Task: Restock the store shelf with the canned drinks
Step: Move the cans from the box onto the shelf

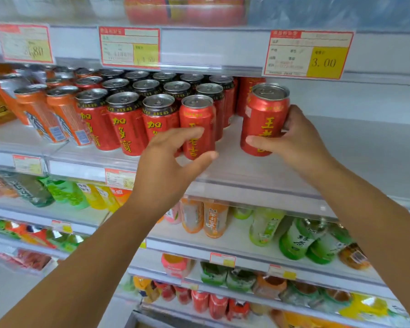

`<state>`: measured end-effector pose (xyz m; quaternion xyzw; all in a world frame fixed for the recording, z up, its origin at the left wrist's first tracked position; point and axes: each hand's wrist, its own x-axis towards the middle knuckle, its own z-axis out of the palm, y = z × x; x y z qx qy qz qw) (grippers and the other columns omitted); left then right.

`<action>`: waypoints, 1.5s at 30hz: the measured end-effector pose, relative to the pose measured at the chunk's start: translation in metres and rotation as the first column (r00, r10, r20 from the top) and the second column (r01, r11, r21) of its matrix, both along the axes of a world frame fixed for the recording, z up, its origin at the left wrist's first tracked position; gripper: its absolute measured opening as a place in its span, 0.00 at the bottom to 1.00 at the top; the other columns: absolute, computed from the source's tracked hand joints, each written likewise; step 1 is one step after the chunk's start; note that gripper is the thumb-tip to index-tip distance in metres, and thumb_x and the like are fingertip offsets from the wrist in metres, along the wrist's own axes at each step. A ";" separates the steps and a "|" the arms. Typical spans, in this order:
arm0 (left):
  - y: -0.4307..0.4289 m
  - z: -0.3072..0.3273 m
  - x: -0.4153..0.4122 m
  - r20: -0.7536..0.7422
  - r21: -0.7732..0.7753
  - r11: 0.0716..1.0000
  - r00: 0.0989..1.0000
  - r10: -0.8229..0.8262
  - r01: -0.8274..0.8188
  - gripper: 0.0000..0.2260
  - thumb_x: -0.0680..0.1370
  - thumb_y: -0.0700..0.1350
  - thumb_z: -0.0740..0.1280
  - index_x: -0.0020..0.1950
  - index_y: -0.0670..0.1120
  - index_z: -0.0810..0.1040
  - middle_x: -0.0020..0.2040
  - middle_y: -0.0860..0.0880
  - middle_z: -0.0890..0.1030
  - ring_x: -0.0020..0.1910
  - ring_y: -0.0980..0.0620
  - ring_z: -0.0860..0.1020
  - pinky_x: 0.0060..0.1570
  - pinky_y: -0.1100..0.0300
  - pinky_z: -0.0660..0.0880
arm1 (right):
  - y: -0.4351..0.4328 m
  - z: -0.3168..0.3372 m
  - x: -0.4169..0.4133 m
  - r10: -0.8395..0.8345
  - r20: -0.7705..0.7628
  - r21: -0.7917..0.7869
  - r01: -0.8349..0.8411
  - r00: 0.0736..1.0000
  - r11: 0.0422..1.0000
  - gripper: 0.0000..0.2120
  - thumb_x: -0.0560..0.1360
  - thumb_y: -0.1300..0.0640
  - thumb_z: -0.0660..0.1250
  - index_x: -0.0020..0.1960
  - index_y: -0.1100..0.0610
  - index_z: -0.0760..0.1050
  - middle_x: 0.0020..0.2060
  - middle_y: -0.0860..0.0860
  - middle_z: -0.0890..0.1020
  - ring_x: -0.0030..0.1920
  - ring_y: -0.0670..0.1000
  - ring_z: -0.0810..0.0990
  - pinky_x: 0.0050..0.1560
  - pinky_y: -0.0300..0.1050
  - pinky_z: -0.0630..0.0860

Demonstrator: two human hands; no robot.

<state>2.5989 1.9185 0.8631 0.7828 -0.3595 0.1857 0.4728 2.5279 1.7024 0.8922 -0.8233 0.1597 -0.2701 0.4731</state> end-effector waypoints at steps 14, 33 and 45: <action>0.007 -0.062 0.027 0.187 0.127 0.988 0.980 0.060 -0.084 0.20 0.67 0.64 0.70 0.47 0.51 0.83 0.47 0.60 0.72 0.51 0.60 0.67 0.56 0.68 0.60 | -0.039 -0.013 0.091 -0.140 -0.181 -0.085 0.126 0.974 0.988 0.41 0.65 0.49 0.79 0.70 0.57 0.62 0.65 0.54 0.74 0.63 0.54 0.75 0.63 0.48 0.72; 0.009 -0.061 0.027 0.181 0.163 0.983 0.982 0.050 -0.080 0.22 0.67 0.66 0.69 0.51 0.52 0.83 0.49 0.57 0.76 0.52 0.54 0.71 0.56 0.64 0.61 | -0.044 -0.018 0.094 -0.214 -0.267 -0.119 0.188 0.940 0.975 0.41 0.70 0.47 0.75 0.75 0.58 0.58 0.68 0.57 0.73 0.67 0.56 0.72 0.65 0.44 0.68; 0.167 -0.214 -0.060 -0.576 0.330 0.943 0.780 0.243 -0.050 0.12 0.76 0.49 0.70 0.59 0.53 0.80 0.56 0.54 0.77 0.56 0.55 0.76 0.58 0.57 0.73 | 0.176 -0.146 -0.070 0.457 -0.231 0.091 -0.449 0.859 0.889 0.11 0.77 0.59 0.65 0.51 0.42 0.75 0.46 0.40 0.81 0.48 0.40 0.79 0.48 0.30 0.73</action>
